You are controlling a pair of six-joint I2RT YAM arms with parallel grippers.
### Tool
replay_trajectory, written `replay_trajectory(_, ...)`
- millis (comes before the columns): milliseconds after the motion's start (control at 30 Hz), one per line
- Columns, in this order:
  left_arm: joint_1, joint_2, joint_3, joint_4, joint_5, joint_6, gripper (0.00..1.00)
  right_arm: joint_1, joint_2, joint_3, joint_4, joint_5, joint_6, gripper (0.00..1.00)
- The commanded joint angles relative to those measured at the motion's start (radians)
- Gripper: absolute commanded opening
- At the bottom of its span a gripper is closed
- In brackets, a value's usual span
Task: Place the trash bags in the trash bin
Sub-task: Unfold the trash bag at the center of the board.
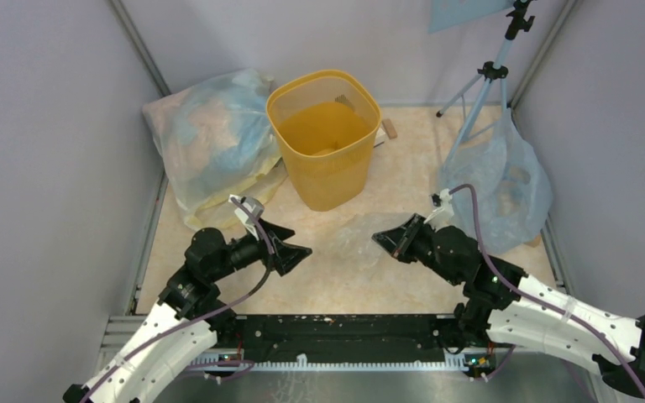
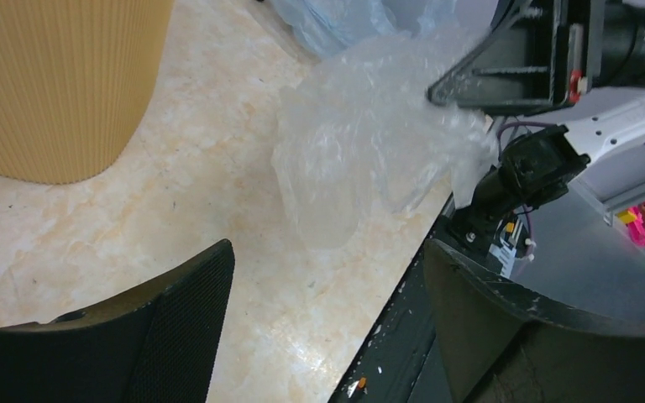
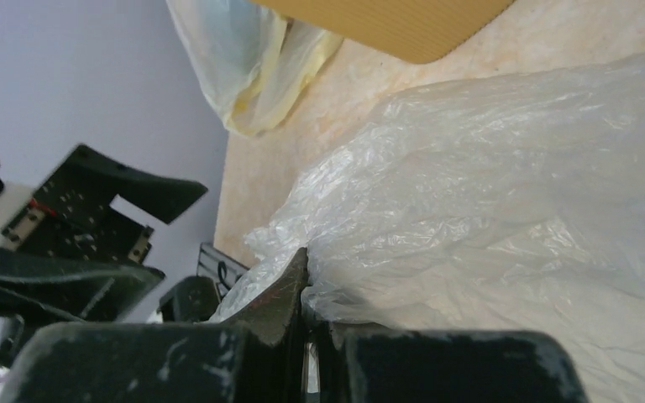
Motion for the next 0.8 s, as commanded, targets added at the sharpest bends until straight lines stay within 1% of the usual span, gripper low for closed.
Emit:
replay_trajectory(0,-0.001,-0.021,-0.045,0.193,0.042,0.026,0.87,0.007,0.034,0.147,-0.183,0.144,0.154,0.0)
replay_trajectory(67,-0.001,-0.013,-0.06,0.247,0.021,0.014,0.87,0.007,0.063,0.19,-0.233,0.148,0.182,0.0)
replay_trajectory(167,-0.001,0.026,-0.084,0.324,0.041,0.007,0.89,0.007,0.102,0.24,-0.278,0.144,0.209,0.0)
replay_trajectory(433,-0.012,0.15,-0.109,0.461,0.071,0.046,0.94,0.008,0.122,0.282,-0.268,0.128,0.211,0.0)
replay_trajectory(533,-0.022,0.195,-0.107,0.497,0.052,0.071,0.92,0.007,0.126,0.286,-0.266,0.126,0.21,0.0)
replay_trajectory(767,-0.05,0.32,-0.105,0.606,0.089,0.093,0.89,0.007,0.141,0.292,-0.264,0.11,0.213,0.0)
